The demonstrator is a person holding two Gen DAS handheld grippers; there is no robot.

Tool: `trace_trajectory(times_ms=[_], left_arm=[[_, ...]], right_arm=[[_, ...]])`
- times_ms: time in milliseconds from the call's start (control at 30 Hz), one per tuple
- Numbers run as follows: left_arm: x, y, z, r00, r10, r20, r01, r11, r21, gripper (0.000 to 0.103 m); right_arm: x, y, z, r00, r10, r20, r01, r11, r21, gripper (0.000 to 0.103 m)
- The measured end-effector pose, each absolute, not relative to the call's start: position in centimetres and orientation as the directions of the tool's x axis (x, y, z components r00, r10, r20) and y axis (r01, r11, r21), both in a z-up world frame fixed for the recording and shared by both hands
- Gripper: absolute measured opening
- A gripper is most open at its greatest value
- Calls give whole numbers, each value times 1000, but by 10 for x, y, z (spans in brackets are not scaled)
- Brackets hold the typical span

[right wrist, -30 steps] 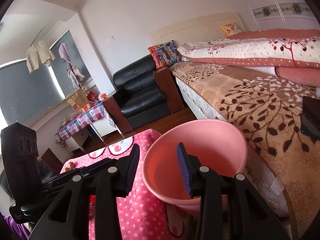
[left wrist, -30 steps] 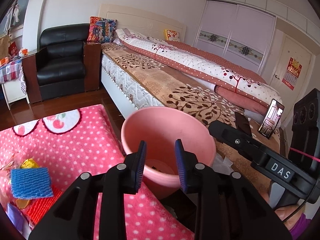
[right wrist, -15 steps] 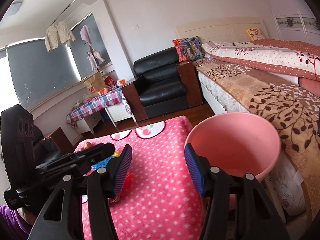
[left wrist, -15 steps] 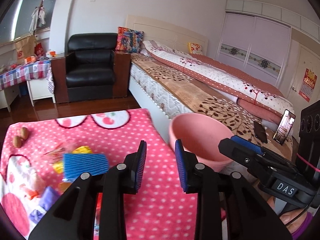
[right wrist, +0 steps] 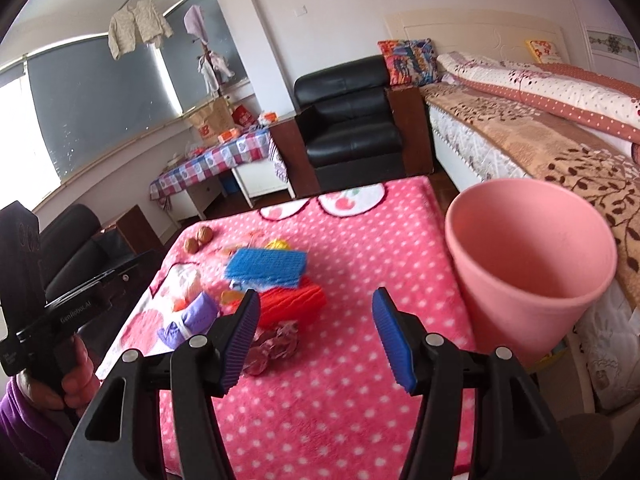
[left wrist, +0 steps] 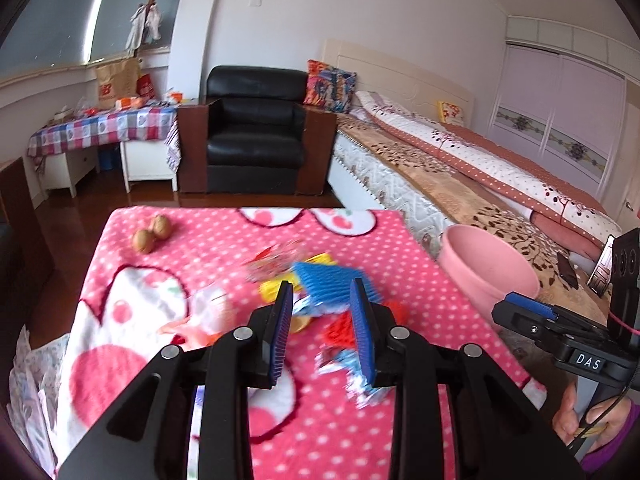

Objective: Collect trash
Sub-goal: 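Move both open tools back over the table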

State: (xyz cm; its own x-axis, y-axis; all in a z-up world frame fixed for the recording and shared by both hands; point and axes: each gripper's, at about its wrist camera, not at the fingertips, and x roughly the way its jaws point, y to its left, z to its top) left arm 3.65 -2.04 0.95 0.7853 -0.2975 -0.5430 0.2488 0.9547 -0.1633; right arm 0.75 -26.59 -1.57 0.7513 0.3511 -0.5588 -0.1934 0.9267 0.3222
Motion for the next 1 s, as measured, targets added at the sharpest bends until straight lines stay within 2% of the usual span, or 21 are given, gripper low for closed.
trace_trajectory(times_ms=[367, 900, 1000], left_arm=[[42, 51, -18, 774, -180, -607, 70, 977, -201, 30], [100, 46, -48, 713, -138, -688, 5, 981, -192, 29], [103, 48, -55, 699, -161, -697, 17, 978, -210, 29]], right_arm=[[18, -229, -31, 699, 383, -604, -240, 921, 306, 58], [56, -198, -20, 677, 418, -606, -313, 909, 277, 58], [63, -190, -22, 668, 422, -612, -328, 906, 267, 58]])
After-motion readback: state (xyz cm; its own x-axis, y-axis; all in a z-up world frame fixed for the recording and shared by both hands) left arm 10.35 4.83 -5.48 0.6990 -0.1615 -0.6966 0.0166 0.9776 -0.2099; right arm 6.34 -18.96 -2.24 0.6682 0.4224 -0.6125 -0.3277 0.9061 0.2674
